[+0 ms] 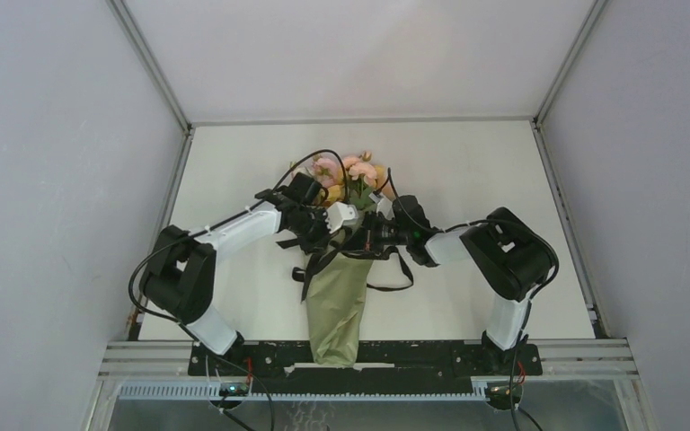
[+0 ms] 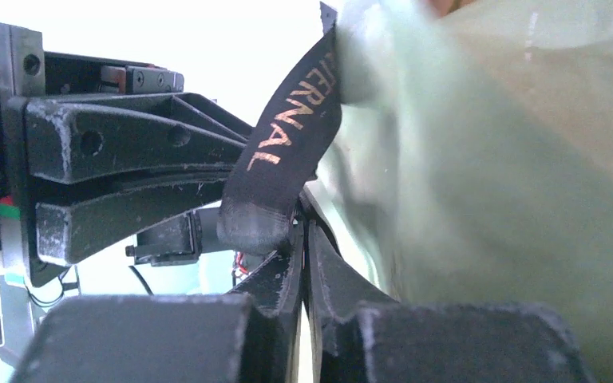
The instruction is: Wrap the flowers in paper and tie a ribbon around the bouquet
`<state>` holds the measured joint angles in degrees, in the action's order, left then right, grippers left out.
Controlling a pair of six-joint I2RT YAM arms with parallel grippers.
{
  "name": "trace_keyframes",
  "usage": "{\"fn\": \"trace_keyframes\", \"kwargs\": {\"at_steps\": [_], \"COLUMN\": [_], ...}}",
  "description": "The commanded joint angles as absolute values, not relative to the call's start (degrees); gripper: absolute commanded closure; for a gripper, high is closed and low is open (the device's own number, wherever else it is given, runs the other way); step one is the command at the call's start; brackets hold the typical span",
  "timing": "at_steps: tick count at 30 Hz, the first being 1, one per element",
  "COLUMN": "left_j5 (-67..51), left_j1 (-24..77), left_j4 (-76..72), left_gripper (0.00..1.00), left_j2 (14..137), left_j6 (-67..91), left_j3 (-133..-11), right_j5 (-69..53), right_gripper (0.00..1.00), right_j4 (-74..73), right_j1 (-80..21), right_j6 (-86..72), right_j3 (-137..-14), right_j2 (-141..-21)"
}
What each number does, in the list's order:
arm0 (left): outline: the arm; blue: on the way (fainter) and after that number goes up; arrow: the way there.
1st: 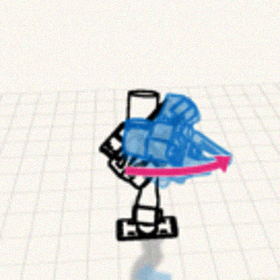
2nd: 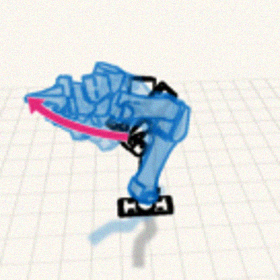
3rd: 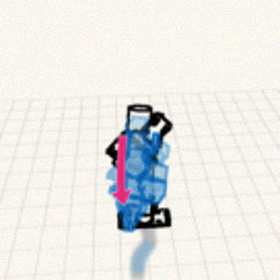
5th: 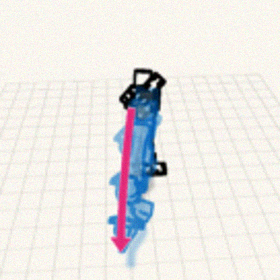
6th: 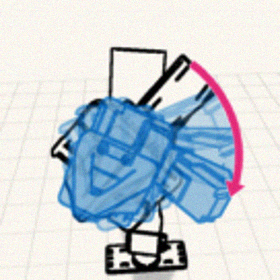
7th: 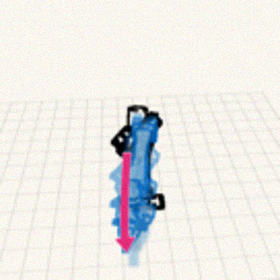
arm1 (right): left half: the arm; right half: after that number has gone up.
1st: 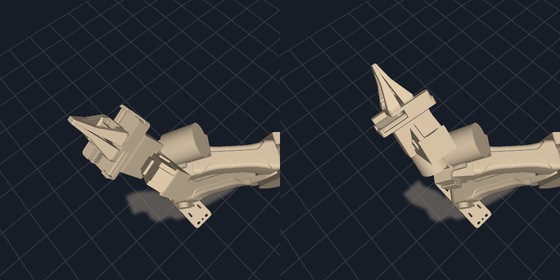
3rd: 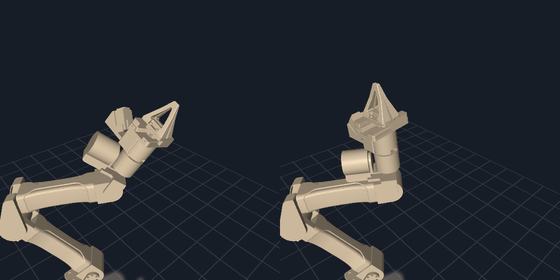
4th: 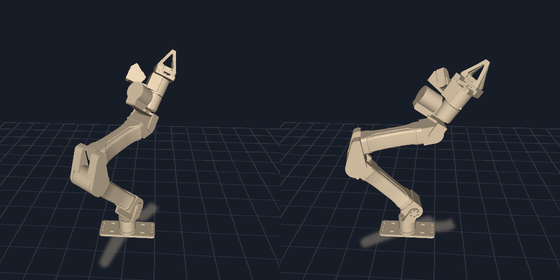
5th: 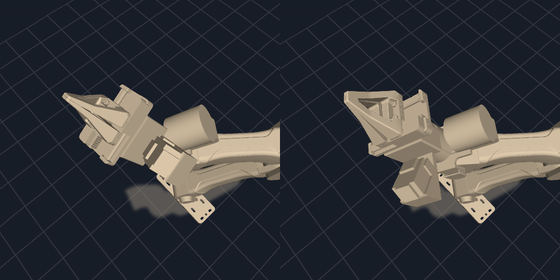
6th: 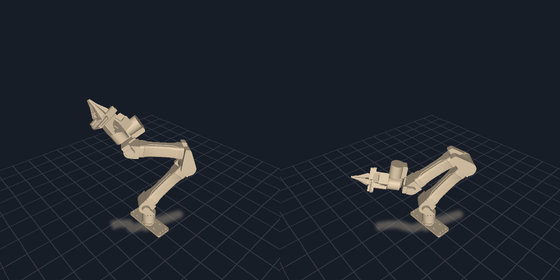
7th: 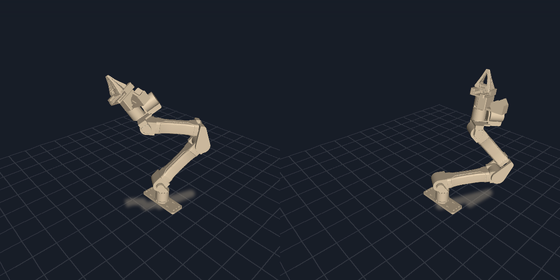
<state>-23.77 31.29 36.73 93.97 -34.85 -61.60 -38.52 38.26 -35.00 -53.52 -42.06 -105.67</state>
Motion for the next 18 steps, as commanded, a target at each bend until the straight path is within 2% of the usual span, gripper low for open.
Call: {"fn": "trace_keyframes", "kwargs": {"at_steps": [1,6,11,15,18], "left_j5": [-24.15,-20.84,-19.57,-19.41,-19.98], "left_j1": [31.72,32.90,34.07,34.44,34.45], "left_j4": [35.04,34.21,33.26,33.08,33.00], "left_gripper": [1.00,1.00,1.00,1.00,1.00], "left_j2": [90.19,88.89,87.80,87.51,86.94], "left_j6": [-32.68,-31.36,-31.52,-31.43,-31.38], "left_j3": [-59.96,-58.77,-57.64,-57.37,-56.98], "right_j5": [-41.16,-43.72,-44.60,-42.79,-41.05], "right_gripper": [0.85,0.72,0.60,0.46,0.44], "right_j4": [34.77,23.97,22.00,24.19,26.18], "right_j1": [-33.45,-31.45,-30.24,-32.25,-34.21], "right_j6": [-48.13,-41.14,-40.16,-42.31,-44.40], "right_j3": [-43.76,-43.73,-43.77,-46.65,-49.82], "right_j2": [-100.18,-94.88,-92.16,-95.76,-99.99]}}
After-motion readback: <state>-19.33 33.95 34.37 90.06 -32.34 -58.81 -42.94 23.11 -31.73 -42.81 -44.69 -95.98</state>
